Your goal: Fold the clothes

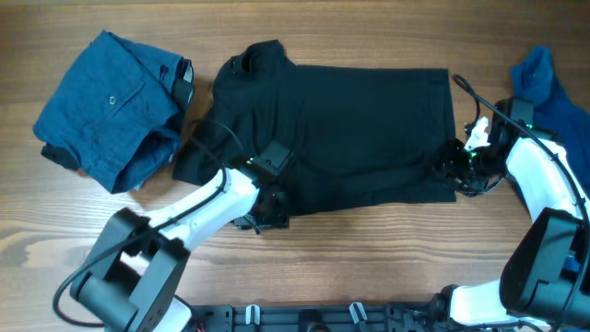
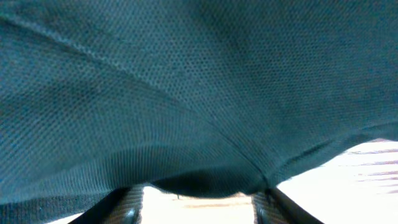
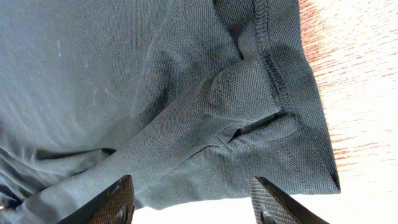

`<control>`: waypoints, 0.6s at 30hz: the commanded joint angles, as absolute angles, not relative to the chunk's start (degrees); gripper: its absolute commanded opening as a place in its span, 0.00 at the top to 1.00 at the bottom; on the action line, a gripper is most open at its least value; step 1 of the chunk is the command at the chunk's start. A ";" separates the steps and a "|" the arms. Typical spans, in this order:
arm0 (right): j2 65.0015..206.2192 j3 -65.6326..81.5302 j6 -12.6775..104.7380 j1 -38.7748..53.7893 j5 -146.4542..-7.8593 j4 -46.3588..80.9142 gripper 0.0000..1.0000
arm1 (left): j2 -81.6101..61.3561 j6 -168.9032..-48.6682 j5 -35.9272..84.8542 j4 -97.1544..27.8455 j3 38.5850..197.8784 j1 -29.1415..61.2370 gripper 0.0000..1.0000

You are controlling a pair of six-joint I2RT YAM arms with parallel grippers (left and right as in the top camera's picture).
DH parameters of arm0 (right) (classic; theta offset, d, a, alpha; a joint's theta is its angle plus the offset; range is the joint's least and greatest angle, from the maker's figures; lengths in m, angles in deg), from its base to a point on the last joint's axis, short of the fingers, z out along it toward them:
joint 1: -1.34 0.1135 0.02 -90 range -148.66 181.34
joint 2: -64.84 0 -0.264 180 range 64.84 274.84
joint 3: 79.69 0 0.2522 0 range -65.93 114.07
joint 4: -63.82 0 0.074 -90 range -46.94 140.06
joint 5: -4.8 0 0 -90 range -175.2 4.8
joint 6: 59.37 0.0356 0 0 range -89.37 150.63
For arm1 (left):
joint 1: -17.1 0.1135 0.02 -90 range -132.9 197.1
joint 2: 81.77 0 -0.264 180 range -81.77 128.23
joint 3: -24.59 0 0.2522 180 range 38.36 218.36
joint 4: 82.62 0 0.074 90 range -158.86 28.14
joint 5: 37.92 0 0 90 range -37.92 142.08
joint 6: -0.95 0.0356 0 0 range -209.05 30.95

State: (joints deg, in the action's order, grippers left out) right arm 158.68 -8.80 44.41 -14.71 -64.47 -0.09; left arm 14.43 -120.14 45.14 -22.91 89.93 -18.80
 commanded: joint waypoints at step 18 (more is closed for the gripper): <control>156.49 -7.03 42.99 -24.22 -64.84 -5.42 0.49 | 2.39 -119.53 46.65 -0.02 98.39 -18.74 0.96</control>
